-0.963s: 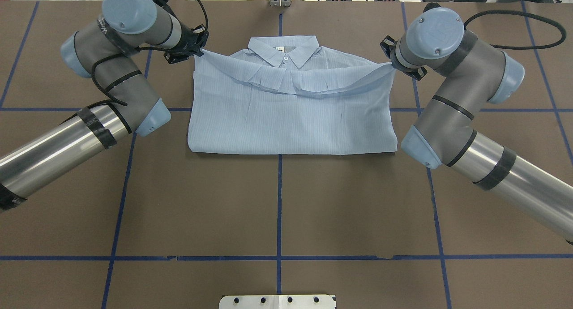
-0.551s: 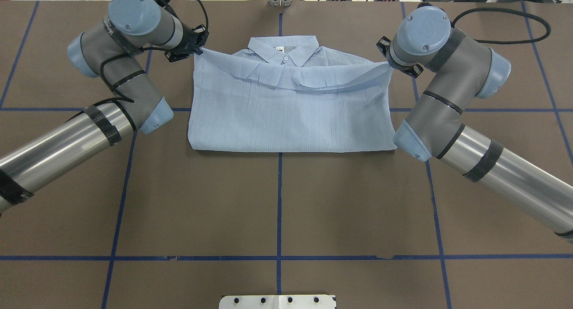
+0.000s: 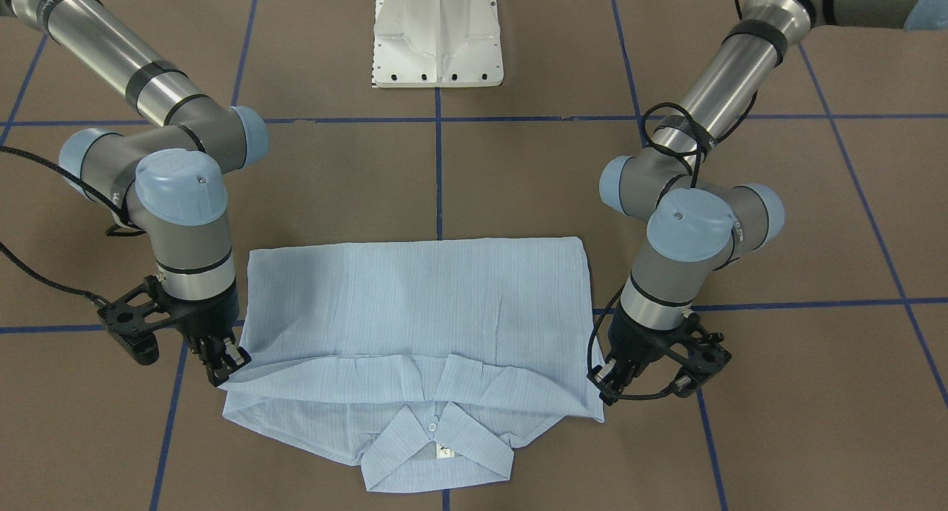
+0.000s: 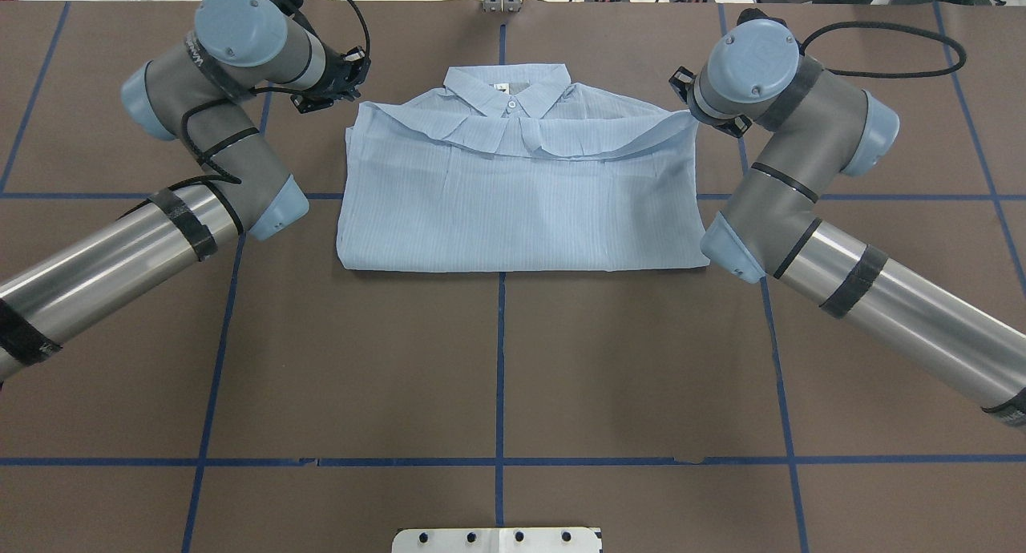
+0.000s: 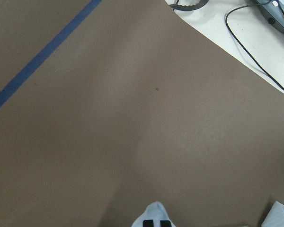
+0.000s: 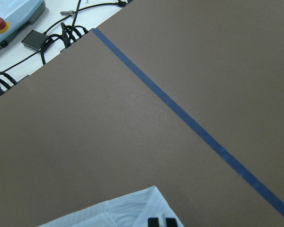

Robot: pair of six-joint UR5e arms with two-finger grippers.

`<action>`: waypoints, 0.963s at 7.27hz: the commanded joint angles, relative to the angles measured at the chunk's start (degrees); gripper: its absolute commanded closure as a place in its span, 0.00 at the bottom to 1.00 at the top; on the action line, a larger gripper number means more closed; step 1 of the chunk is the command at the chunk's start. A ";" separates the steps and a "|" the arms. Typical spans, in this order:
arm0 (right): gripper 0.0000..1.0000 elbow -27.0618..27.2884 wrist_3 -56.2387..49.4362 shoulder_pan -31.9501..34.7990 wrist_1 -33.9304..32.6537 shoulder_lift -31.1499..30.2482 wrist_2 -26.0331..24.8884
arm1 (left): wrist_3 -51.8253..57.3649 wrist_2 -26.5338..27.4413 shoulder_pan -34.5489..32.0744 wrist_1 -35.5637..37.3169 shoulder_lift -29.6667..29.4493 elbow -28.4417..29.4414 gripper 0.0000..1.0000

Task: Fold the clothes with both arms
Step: 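Open both grippers at the collar and draw the right gripper back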

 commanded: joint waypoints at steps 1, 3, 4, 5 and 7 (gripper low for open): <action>0.57 -0.92 0.12 -0.06 0.54 0.25 0.01 | -0.08 0.00 -0.09 -0.88 0.09 -0.24 0.71; 0.49 4.06 1.08 -1.62 0.20 -1.14 0.19 | 0.09 -0.26 -0.70 -2.45 0.44 -0.59 0.71; 0.47 11.75 4.57 -4.60 0.02 -7.94 0.19 | 0.09 -0.43 -1.14 -2.38 0.70 -1.11 0.71; 0.45 19.05 6.08 -8.11 0.01 -14.19 -0.34 | 0.09 -0.52 -1.14 -2.29 1.23 -1.81 0.71; 0.39 24.20 7.15 -11.47 0.10 -20.56 -0.25 | 0.09 -0.44 -1.14 -2.29 2.02 -2.52 0.71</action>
